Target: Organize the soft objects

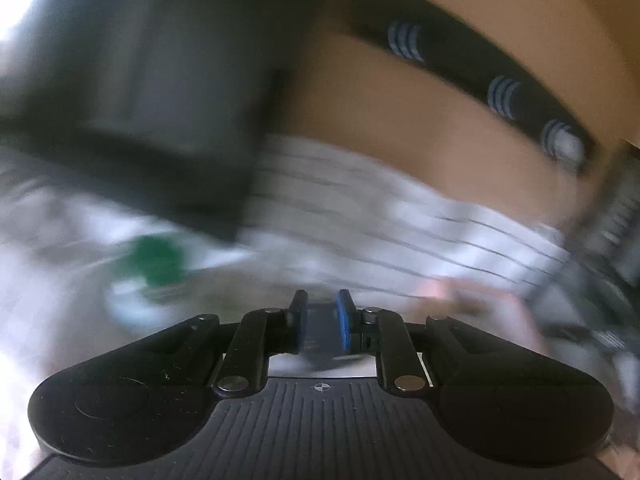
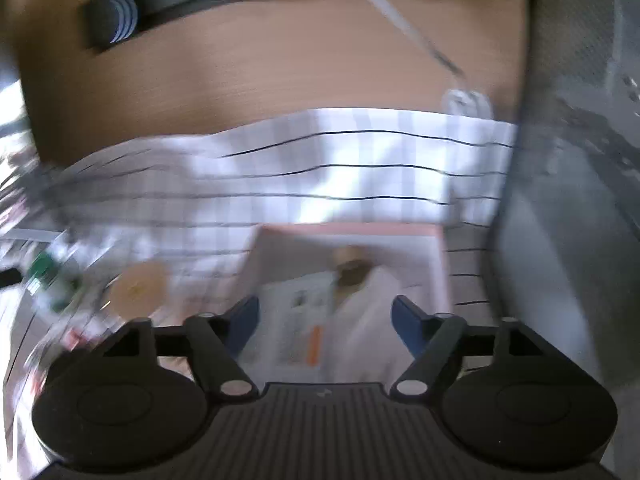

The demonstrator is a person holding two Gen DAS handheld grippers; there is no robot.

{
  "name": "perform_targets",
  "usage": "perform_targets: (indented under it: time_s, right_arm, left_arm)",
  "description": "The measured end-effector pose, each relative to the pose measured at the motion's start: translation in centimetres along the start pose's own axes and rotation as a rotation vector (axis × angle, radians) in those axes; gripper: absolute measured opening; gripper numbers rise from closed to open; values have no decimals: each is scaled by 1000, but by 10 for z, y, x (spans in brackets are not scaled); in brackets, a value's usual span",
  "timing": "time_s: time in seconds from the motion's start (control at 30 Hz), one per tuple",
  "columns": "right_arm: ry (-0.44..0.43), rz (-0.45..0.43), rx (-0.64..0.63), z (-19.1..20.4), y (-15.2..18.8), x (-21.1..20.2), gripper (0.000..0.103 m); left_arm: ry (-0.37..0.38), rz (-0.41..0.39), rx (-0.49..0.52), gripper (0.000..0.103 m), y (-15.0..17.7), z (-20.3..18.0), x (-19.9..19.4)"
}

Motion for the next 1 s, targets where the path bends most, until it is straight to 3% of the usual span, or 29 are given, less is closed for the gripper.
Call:
perform_targets:
  time_s: [0.07,0.13,0.23,0.3,0.37,0.53,0.6,0.67,0.8,1.0]
  right_arm:
    - [-48,5,-65,26,16,-2,84]
    - [-90,23,-133,50,34,2,85]
    - [-139,70,-256,92,60,14,85]
    - [-186,103,-307,121,73,25,85]
    - [-240,138,-330,146,85,37,85]
    - [-278,180,-434,193,111,52,85]
    - [-288,190,-467,203,114,56,85]
    - [-293,192,-481,209,117,56,85]
    - [-274,206,-450,211,121,59,85]
    - [-246,238,-434,212,133,63,85]
  left_arm:
    - [-106,5,-83,17,4,48,-8]
    - [-152,23,-142,17,11,81,-17]
    - [-163,66,-163,17,28,104,-26]
    - [-117,110,-129,17,43,100,-28]
    - [-65,142,-55,17,57,86,-30]
    - [13,60,316,18,70,31,-42]
    - [27,56,420,22,70,16,-39]
    - [-6,55,382,23,63,21,-31]
    - [-102,66,174,19,41,57,-3]
    - [-172,137,293,21,50,61,63]
Point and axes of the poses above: each gripper's, at about its wrist camera, not at the fingertips, and x roughly the way its jaws point, z to its left, y to its underside, the point moved 8 cm from there along x, roughly the way its jaws point, and after that the axes turned 11 degrees about -y, right-handed, at the moved point
